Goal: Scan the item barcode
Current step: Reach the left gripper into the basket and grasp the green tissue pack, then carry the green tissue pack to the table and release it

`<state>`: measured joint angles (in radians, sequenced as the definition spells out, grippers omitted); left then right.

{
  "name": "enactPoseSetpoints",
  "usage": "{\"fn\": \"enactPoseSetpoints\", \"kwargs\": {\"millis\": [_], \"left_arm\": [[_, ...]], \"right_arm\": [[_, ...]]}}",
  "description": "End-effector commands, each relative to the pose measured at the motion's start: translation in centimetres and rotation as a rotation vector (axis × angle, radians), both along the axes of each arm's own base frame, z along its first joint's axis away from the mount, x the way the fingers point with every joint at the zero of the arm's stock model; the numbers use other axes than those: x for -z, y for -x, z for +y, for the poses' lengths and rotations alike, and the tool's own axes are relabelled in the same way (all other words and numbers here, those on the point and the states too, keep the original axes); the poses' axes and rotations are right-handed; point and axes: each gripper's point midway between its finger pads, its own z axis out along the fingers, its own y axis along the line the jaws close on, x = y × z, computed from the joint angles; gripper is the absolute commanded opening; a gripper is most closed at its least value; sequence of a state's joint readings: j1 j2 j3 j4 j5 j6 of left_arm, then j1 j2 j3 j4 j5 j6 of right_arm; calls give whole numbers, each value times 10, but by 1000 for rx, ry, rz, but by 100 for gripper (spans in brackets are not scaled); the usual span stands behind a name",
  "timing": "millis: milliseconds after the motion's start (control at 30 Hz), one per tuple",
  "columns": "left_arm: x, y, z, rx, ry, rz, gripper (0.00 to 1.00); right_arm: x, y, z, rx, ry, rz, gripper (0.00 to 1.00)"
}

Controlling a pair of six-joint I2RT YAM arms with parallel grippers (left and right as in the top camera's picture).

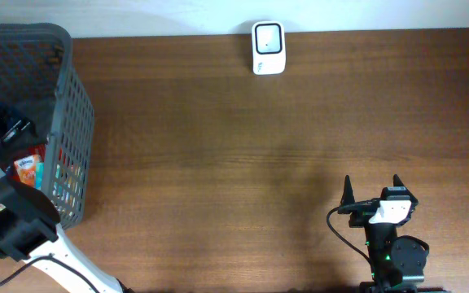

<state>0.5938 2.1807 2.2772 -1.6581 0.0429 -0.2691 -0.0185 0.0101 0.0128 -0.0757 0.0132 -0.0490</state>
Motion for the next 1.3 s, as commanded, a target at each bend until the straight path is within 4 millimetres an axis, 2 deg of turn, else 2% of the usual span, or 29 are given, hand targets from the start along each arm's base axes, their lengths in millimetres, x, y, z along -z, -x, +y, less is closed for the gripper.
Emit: {"fn": "enactPoseSetpoints", "kwargs": {"millis": [0, 167, 333, 400, 633, 733, 867, 900, 933, 967, 1033, 1067, 1100, 1200, 1267], "left_arm": [[15, 12, 0, 31, 17, 82, 70], [39, 28, -12, 177, 88, 159, 76], [58, 41, -20, 178, 136, 219, 69], [61, 43, -21, 178, 144, 229, 64], [66, 42, -17, 180, 121, 230, 65], [72, 46, -19, 180, 133, 245, 48], [84, 51, -22, 180, 148, 264, 51], [86, 51, -23, 180, 149, 265, 45], [86, 49, -22, 180, 146, 259, 34], [86, 49, -21, 180, 143, 256, 29], [87, 48, -20, 180, 139, 251, 27], [87, 47, -20, 180, 136, 248, 21], [87, 46, -20, 180, 135, 247, 2], [87, 44, -23, 177, 152, 231, 0], [77, 40, -25, 174, 166, 212, 0]], "right_arm": [[4, 0, 1, -4, -1, 7, 98], [4, 0, 1, -4, -1, 7, 99], [4, 0, 1, -4, -1, 7, 98], [4, 0, 1, -4, -1, 7, 98], [4, 0, 1, -4, -1, 7, 98], [4, 0, 1, -4, -1, 7, 98], [4, 0, 1, -4, -1, 7, 98], [4, 0, 1, -4, -1, 7, 98], [4, 0, 1, -4, -1, 7, 99], [4, 0, 1, -4, -1, 7, 98], [4, 0, 1, -4, -1, 7, 98], [4, 0, 1, -4, -1, 7, 98], [4, 0, 1, -4, -1, 7, 98], [4, 0, 1, -4, -1, 7, 98], [4, 0, 1, -4, -1, 7, 98]]}}
